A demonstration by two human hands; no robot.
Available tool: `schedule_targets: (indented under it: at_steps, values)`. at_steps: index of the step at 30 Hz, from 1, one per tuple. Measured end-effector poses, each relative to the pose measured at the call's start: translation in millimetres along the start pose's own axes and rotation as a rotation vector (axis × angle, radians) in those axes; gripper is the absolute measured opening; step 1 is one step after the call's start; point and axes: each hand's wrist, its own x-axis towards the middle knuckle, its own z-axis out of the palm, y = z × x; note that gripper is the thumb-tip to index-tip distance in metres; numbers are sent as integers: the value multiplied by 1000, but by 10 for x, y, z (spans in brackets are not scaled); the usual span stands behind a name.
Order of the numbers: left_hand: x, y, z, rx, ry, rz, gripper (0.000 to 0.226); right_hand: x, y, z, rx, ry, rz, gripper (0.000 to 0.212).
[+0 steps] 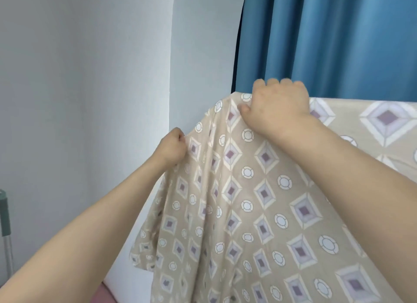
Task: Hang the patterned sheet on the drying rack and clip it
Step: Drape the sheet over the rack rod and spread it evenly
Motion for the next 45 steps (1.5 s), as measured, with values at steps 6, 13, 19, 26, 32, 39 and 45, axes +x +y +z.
schedule_targets:
  at_steps: [6, 13, 19, 26, 32, 39, 45]
  values:
    - [184, 254, -92, 140, 250, -127, 21, 84, 90, -52, -40, -123, 25, 35]
    - [134, 1125, 205, -475, -7, 158, 24, -48, 292, -62, -18, -133, -13, 34]
    - [6, 1235, 398, -337, 26, 272, 49, -122, 740, -377, 139, -411, 142, 52]
    - [-93, 1499, 423, -204, 78, 446, 39, -157, 935, -448, 282, -488, 127, 25]
    - [-285, 1894, 505, -90, 73, 671, 31, -164, 949, -332, 244, -284, 163, 27]
    - [-153, 1894, 589, -53, 56, 598, 32, -315, 1227, -462, 255, -352, 245, 29]
    - [-288, 2075, 674, -131, 37, 521, 34, -524, 1507, -462, 158, -213, 235, 22]
